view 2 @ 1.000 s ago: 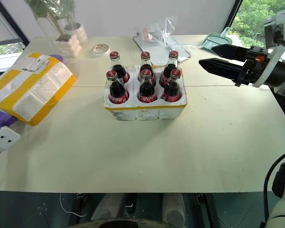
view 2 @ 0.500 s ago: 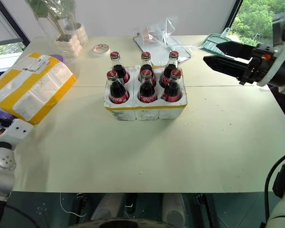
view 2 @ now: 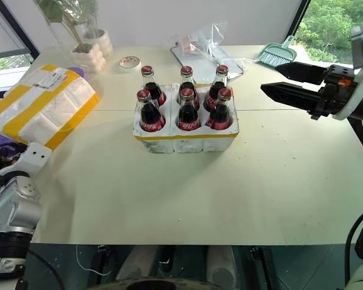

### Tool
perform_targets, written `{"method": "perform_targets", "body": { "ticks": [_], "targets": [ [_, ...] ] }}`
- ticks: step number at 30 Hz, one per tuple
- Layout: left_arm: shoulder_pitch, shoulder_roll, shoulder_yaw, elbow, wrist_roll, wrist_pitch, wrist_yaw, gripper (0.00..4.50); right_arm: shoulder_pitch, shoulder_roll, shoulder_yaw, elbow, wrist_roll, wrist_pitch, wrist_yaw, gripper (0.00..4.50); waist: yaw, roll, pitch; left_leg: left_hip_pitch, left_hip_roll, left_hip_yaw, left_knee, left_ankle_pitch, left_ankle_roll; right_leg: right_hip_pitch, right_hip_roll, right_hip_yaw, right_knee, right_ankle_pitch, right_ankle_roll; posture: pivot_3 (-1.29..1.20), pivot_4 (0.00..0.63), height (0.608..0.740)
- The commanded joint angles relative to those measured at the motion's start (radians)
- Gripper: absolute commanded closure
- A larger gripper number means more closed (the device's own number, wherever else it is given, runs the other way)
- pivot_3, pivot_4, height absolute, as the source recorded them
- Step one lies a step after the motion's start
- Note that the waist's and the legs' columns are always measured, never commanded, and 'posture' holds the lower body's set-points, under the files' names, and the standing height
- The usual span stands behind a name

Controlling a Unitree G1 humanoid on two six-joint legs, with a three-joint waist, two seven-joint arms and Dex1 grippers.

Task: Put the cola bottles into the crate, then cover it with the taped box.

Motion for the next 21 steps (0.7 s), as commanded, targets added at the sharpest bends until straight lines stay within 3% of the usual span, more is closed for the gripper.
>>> {"method": "perform_targets", "body": {
  "ticks": [1, 10, 13, 15, 16, 21],
  "targets": [
    [-0.04, 0.005, -0.035, 0.027, 0.017, 0.004, 0.009, 2.12, -0.006, -0.019, -0.043, -0.038, 0.028, 0.002, -0.007, 0.0, 0.003, 0.0, 0.0, 0.0, 0.0, 0.0, 0.0, 0.0, 0.0, 0.0, 0.0, 0.0, 0.0, 0.0, 0.0, 0.0, 0.15, 0.738],
    [-0.096, 0.015, -0.068, 0.007, 0.026, 0.047, -0.002, 2.12, -0.004, -0.004, -0.043, -0.05, 0.048, 0.011, -0.044, 0.0, 0.024, 0.0, 0.0, 0.0, 0.0, 0.0, 0.0, 0.0, 0.0, 0.0, 0.0, 0.0, 0.0, 0.0, 0.0, 0.0, 0.15, 0.738],
    [-0.103, 0.021, -0.076, 0.009, 0.027, 0.054, -0.015, 1.27, -0.009, 0.003, -0.039, -0.051, 0.057, 0.011, -0.062, 0.0, 0.022, 0.0, 0.0, 0.0, 0.0, 0.0, 0.0, 0.0, 0.0, 0.0, 0.0, 0.0, 0.0, 0.0, 0.0, 0.0, 0.15, 0.738],
    [-0.109, 0.024, -0.081, 0.009, 0.032, 0.064, -0.022, 0.31, -0.004, 0.007, -0.038, -0.057, 0.062, 0.008, -0.07, 0.0, 0.021, 0.0, 0.0, 0.0, 0.0, 0.0, 0.0, 0.0, 0.0, 0.0, 0.0, 0.0, 0.0, 0.0, 0.0, 0.0, 0.15, 0.738],
    [-0.113, 0.027, -0.086, 0.011, 0.036, 0.068, -0.028, 0.06, -0.002, 0.009, -0.039, -0.059, 0.065, 0.007, -0.074, 0.0, 0.021, 0.0, 0.0, 0.0, 0.0, 0.0, 0.0, 0.0, 0.0, 0.0, 0.0, 0.0, 0.0, 0.0, 0.0, 0.0, 0.15, 0.738],
    [-0.146, 0.032, -0.104, 0.037, 0.033, 0.08, -0.036, 0.06, 0.002, 0.015, -0.044, -0.063, 0.076, 0.008, -0.093, 0.0, 0.023, -0.001, -0.001, 0.0, 0.0, 0.0, 0.0, 0.0, -0.001, 0.0, 0.0, 0.0, 0.0, 0.0, 0.0, 0.0, 0.15, 0.738]
  ]
}}
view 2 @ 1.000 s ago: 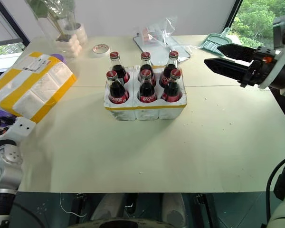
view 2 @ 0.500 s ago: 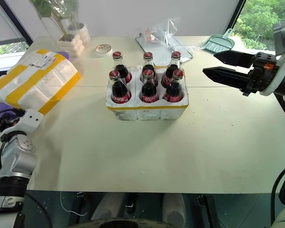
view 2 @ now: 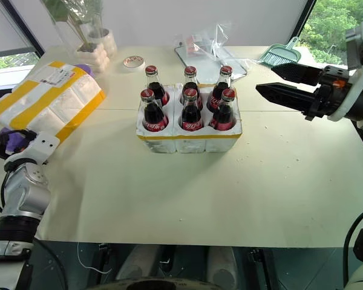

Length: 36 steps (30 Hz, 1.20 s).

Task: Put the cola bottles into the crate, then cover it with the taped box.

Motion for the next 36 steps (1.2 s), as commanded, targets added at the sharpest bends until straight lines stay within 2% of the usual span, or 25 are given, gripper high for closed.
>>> {"method": "perform_targets", "body": {
  "ticks": [1, 10, 13, 19, 24, 28, 32, 36],
  "targets": [
    [-0.039, 0.014, -0.001, 0.018, 0.006, 0.006, 0.003, 0.06, -0.005, 0.003, -0.044, -0.027, 0.026, -0.002, -0.016, 0.0, 0.002, 0.0, 0.0, 0.0, 0.0, 0.0, 0.0, 0.0, 0.0, 0.0, 0.0, 0.0, 0.0, 0.0, 0.0, 0.0, 0.15, 0.738],
    [-0.136, 0.061, 0.034, 0.232, -0.06, -0.083, 0.042, 0.06, 0.013, 0.0, -0.057, -0.045, 0.045, 0.001, -0.042, 0.0, -0.002, 0.0, 0.0, 0.0, 0.0, 0.0, 0.0, 0.0, 0.0, 0.0, 0.0, -0.001, 0.0, 0.0, 0.0, 0.0, 0.15, 0.738],
    [-0.145, 0.084, 0.038, 0.266, -0.08, -0.119, 0.049, 0.86, 0.02, 0.0, -0.064, -0.052, 0.051, 0.003, -0.049, 0.0, -0.002, 0.0, 0.0, 0.0, 0.0, 0.0, 0.0, 0.0, 0.0, 0.0, 0.0, -0.001, 0.0, 0.0, 0.0, 0.0, 0.15, 0.738],
    [-0.149, 0.117, 0.031, 0.274, -0.095, -0.144, 0.047, 3.87, 0.037, 0.007, -0.074, -0.07, 0.062, 0.003, -0.069, 0.0, 0.0, 0.0, 0.0, 0.0, 0.0, 0.0, 0.0, 0.0, 0.0, 0.0, 0.0, 0.0, 0.0, 0.0, 0.0, 0.0, 0.15, 0.738],
    [-0.142, 0.19, 0.043, 0.198, -0.119, -0.2, -0.024, 3.87, 0.064, -0.008, -0.075, -0.072, 0.054, 0.002, -0.064, 0.0, 0.0, -0.001, 0.0, 0.0, 0.0, 0.0, 0.0, 0.0, 0.0, 0.0, 0.0, 0.0, 0.0, 0.0, 0.0, 0.0, 0.15, 0.738],
    [-0.159, 0.282, 0.051, 0.149, -0.167, -0.356, -0.115, 3.87, 0.083, -0.035, -0.076, -0.06, 0.065, 0.034, -0.044, 0.0, -0.001, -0.001, 0.0, -0.001, 0.0, -0.001, 0.0, 0.0, 0.0, -0.001, 0.0, 0.0, 0.0, 0.0, 0.0, 0.0, 0.15, 0.738],
    [-0.259, 0.361, 0.068, 0.108, -0.29, -0.518, -0.294, 3.87, 0.109, -0.052, -0.067, -0.076, 0.022, 0.011, -0.027, 0.0, 0.003, -0.001, 0.0, -0.001, 0.0, -0.001, 0.0, 0.0, 0.0, 0.0, -0.001, 0.0, -0.001, 0.0, 0.0, 0.0, 0.15, 0.738],
    [-0.403, 0.381, 0.038, 0.085, -0.404, -0.614, -0.499, 3.87, 0.124, -0.053, -0.073, -0.084, 0.014, 0.009, -0.024, 0.0, 0.0, -0.001, 0.0, -0.001, 0.0, -0.001, 0.0, 0.0, 0.0, 0.0, -0.001, -0.001, -0.002, 0.0, 0.0, 0.0, 0.15, 0.738]
  ]
}}
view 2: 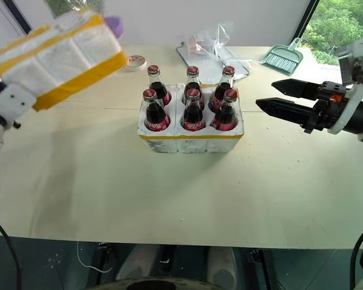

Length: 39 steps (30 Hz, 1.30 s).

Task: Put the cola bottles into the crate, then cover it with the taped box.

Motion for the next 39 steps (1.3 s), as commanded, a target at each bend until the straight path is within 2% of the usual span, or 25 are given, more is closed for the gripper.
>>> {"method": "perform_targets", "body": {
  "ticks": [1, 4, 7, 13, 17, 23, 29, 36, 39],
  "targets": [
    [-0.144, 0.027, -0.003, -0.054, -0.101, -0.088, -0.189, 3.87, 0.004, -0.017, -0.04, -0.03, 0.003, -0.016, 0.006, 0.0, -0.001, 0.0, 0.0, 0.0, 0.0, 0.0, 0.0, 0.0, 0.0, 0.0, 0.0, 0.0, 0.0, 0.0, 0.0, 0.0, 0.15, 0.738],
    [-0.329, -0.023, -0.087, -0.085, -0.116, -0.037, -0.335, 3.87, 0.033, 0.005, -0.051, -0.062, 0.008, -0.015, -0.014, 0.0, -0.001, 0.0, 0.0, 0.0, 0.0, 0.0, 0.0, 0.0, 0.0, 0.0, 0.002, -0.002, 0.001, 0.0, 0.0, 0.0, 0.15, 0.738],
    [-0.407, -0.062, -0.156, -0.132, -0.091, 0.02, -0.42, 3.87, 0.055, 0.019, -0.064, -0.081, 0.017, -0.012, -0.031, 0.0, -0.002, 0.0, 0.0, 0.0, 0.0, 0.001, 0.0, 0.0, 0.001, 0.001, 0.003, -0.002, 0.001, 0.0, 0.0, 0.0, 0.15, 0.738],
    [-0.467, -0.124, -0.272, -0.307, -0.012, 0.185, -0.548, 3.87, 0.08, 0.045, -0.09, -0.1, 0.029, -0.012, -0.069, 0.0, -0.013, -0.001, 0.0, 0.001, 0.0, 0.003, 0.001, 0.001, 0.002, 0.001, 0.004, -0.001, 0.002, 0.0, 0.0, 0.0, 0.15, 0.738],
    [-0.447, -0.137, -0.332, -0.397, 0.059, 0.219, -0.594, 3.87, 0.095, 0.066, -0.108, -0.113, 0.043, -0.012, -0.093, 0.0, -0.025, -0.001, 0.0, 0.001, 0.0, 0.003, 0.001, 0.001, 0.002, 0.001, 0.004, -0.001, 0.002, 0.0, 0.001, 0.0, 0.15, 0.738],
    [-0.456, -0.159, -0.354, -0.448, 0.133, 0.239, -0.609, 3.87, 0.11, 0.085, -0.113, -0.119, 0.048, -0.021, -0.118, 0.0, -0.026, -0.001, 0.0, 0.002, 0.0, 0.002, 0.001, 0.001, 0.002, 0.003, 0.004, -0.001, 0.002, 0.0, 0.001, 0.0, 0.15, 0.738],
    [-0.421, -0.074, -0.322, -0.511, 0.184, 0.205, -0.649, 3.87, 0.095, 0.095, -0.113, -0.094, 0.048, -0.03, -0.126, 0.0, -0.027, 0.0, 0.0, 0.002, 0.0, 0.002, 0.001, 0.001, 0.002, 0.003, 0.004, -0.001, 0.002, 0.0, 0.001, 0.0, 0.15, 0.738],
    [-0.42, -0.054, -0.267, -0.588, 0.165, 0.259, -0.689, 3.87, 0.084, 0.111, -0.084, -0.069, 0.032, -0.052, -0.121, 0.0, -0.027, -0.001, 0.001, 0.002, 0.0, 0.002, 0.001, 0.001, 0.002, 0.003, 0.004, -0.001, 0.002, 0.0, 0.001, 0.0, 0.15, 0.738],
    [-0.36, -0.04, -0.272, -0.608, 0.176, 0.259, -0.698, 3.87, 0.075, 0.113, -0.073, -0.058, 0.029, -0.06, -0.118, 0.0, -0.027, -0.001, 0.001, 0.002, 0.0, 0.002, 0.001, 0.001, 0.002, 0.003, 0.004, -0.001, 0.002, 0.0, 0.001, 0.0, 0.15, 0.738]
  ]
}}
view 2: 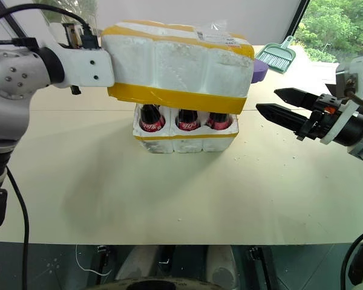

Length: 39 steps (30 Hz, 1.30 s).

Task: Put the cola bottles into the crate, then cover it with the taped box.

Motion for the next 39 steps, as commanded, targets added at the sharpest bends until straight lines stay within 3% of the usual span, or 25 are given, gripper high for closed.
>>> {"method": "perform_targets", "body": {
  "ticks": [1, 6, 12, 24, 29, 32, 36, 39],
  "targets": [
    [0.053, 0.019, 0.028, -0.046, 0.019, 0.005, -0.004, 3.87, -0.031, 0.0, -0.005, 0.005, 0.004, -0.026, 0.009, 0.0, -0.001, 0.0, 0.0, 0.0, 0.0, 0.0, 0.0, 0.0, 0.0, 0.0, 0.0, 0.0, 0.0, 0.0, 0.0, 0.0, 0.15, 0.738],
    [0.14, 0.002, 0.002, -0.047, 0.062, -0.034, 0.035, 3.87, -0.051, -0.007, 0.005, 0.022, 0.001, -0.027, 0.017, 0.0, -0.001, 0.0, 0.0, 0.0, 0.0, 0.0, 0.0, 0.0, 0.0, 0.0, 0.0, 0.0, 0.0, 0.0, 0.0, 0.0, 0.15, 0.738],
    [0.186, -0.009, -0.001, -0.018, 0.106, -0.098, 0.102, 1.21, -0.064, -0.011, 0.014, 0.033, -0.005, -0.028, 0.031, 0.0, 0.001, 0.0, 0.0, 0.001, 0.0, 0.0, 0.0, 0.0, 0.0, 0.001, 0.0, 0.0, 0.0, 0.0, 0.0, 0.0, 0.15, 0.738],
    [0.323, 0.0, 0.17, -0.063, 0.08, -0.175, 0.253, 1.21, -0.109, -0.006, 0.076, 0.087, -0.046, -0.052, 0.083, 0.0, 0.0, 0.0, 0.0, 0.001, 0.0, 0.0, 0.0, 0.0, 0.0, 0.0, 0.0, 0.0, 0.0, 0.0, 0.0, 0.0, 0.15, 0.738],
    [0.47, 0.004, 0.318, -0.151, -0.081, -0.129, 0.168, 1.21, -0.115, -0.017, 0.103, 0.106, -0.074, -0.069, 0.122, 0.0, 0.0, 0.0, 0.0, 0.001, 0.0, -0.001, 0.0, 0.0, 0.0, 0.0, -0.001, 0.0, 0.0, 0.0, 0.0, 0.0, 0.15, 0.738],
    [0.529, -0.06, 0.457, -0.176, -0.254, -0.011, 0.135, 1.21, -0.115, -0.018, 0.109, 0.12, -0.09, -0.075, 0.138, 0.0, 0.001, 0.001, 0.0, 0.001, 0.0, -0.001, -0.001, 0.0, 0.0, 0.0, -0.001, 0.0, 0.0, 0.0, 0.0, 0.0, 0.15, 0.738],
    [0.571, -0.112, 0.74, -0.126, -0.655, 0.345, -0.027, 1.21, -0.105, -0.032, 0.132, 0.107, -0.123, -0.098, 0.173, 0.0, -0.001, 0.0, 0.0, 0.001, 0.0, -0.001, 0.0, 0.0, 0.0, 0.0, -0.001, 0.0, 0.0, 0.0, 0.0, 0.0, 0.15, 0.738],
    [0.644, -0.013, 0.91, -0.018, -0.901, 0.609, -0.231, 1.21, -0.09, -0.048, 0.133, 0.107, -0.135, -0.116, 0.223, 0.0, -0.01, 0.001, 0.0, 0.001, 0.001, -0.001, -0.001, 0.0, 0.0, -0.001, 0.0, -0.001, 0.0, 0.0, 0.0, 0.0, 0.15, 0.738]
  ]
}}
